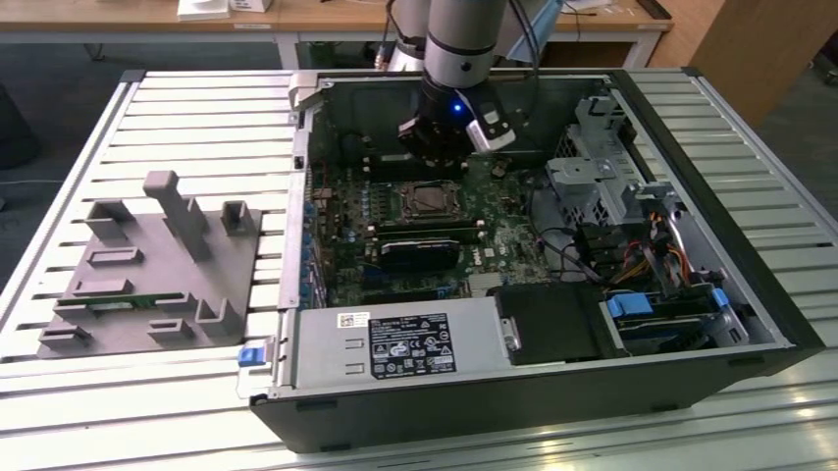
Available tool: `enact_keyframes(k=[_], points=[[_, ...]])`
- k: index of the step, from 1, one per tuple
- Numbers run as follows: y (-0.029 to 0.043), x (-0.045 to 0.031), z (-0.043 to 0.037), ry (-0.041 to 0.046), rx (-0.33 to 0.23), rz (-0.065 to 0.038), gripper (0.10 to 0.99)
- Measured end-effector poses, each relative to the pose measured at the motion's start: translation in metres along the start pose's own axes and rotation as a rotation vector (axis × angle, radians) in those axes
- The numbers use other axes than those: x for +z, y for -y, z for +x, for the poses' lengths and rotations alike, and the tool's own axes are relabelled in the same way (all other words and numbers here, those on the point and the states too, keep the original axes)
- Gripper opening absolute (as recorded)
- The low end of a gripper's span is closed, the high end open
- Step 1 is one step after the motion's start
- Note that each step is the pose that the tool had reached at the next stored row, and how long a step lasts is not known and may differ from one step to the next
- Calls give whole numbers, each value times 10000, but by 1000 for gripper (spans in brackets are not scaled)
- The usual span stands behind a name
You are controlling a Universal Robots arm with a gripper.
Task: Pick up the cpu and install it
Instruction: 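Install the first cpu locking lever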
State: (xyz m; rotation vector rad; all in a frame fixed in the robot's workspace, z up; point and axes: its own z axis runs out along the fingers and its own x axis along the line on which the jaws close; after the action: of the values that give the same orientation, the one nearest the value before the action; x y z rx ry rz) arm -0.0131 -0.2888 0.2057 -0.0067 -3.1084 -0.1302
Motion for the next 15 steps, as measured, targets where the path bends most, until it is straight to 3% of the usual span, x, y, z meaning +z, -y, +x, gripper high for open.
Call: enact_keyframes(k=[15], points=[[38, -16, -11, 0, 0, -2, 106]])
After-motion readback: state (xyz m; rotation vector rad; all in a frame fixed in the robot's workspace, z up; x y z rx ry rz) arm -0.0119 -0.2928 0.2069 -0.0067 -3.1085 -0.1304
